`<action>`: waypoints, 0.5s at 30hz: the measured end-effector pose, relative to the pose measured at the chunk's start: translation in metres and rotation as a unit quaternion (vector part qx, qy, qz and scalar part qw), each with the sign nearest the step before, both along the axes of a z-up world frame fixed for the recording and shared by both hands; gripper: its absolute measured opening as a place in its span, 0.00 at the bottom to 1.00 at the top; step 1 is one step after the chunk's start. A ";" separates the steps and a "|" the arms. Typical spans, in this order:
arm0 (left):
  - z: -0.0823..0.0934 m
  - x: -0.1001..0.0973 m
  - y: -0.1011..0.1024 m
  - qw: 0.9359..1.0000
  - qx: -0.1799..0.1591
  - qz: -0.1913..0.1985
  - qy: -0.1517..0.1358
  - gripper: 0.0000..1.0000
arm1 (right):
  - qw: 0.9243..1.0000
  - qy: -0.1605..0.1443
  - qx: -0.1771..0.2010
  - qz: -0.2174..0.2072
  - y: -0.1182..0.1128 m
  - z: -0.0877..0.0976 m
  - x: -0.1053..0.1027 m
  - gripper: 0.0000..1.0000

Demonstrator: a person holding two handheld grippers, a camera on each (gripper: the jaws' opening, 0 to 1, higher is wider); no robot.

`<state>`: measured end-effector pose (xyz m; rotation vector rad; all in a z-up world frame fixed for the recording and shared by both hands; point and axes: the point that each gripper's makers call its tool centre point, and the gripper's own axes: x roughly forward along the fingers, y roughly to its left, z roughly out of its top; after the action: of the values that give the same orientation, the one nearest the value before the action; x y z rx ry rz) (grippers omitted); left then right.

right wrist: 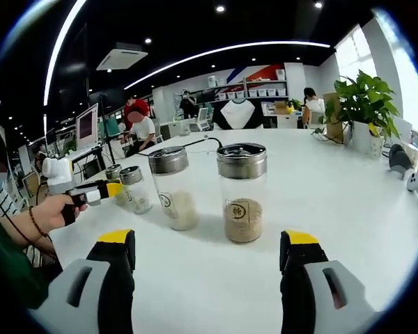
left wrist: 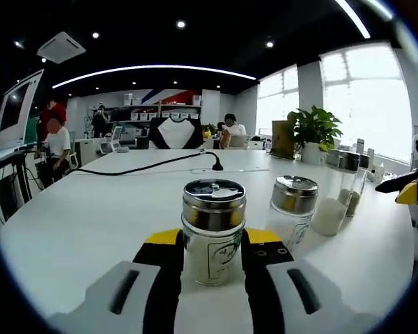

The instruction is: Rotate the seasoning bottle until the label or dispensing opening points toward the visible target arrow and the bottle remains upright within the marked orientation range

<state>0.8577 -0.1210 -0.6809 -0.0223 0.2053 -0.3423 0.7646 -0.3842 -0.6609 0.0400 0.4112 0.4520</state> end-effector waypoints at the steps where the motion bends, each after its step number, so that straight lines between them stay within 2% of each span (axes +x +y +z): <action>1: 0.000 0.000 0.000 1.000 0.000 -0.002 0.000 0.34 | 1.000 0.000 0.000 0.000 0.000 0.000 0.000 0.87; 12: 0.001 -0.001 -0.002 1.000 0.001 -0.020 -0.003 0.34 | 1.000 -0.002 -0.008 -0.001 0.000 0.001 0.000 0.87; 15: 0.001 -0.001 -0.002 1.000 0.003 -0.025 -0.004 0.34 | 0.999 -0.012 -0.046 0.002 -0.002 0.000 0.000 0.87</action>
<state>0.8570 -0.1231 -0.6802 -0.0105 0.1997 -0.3919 0.7648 -0.3860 -0.6609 -0.0545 0.4083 0.4375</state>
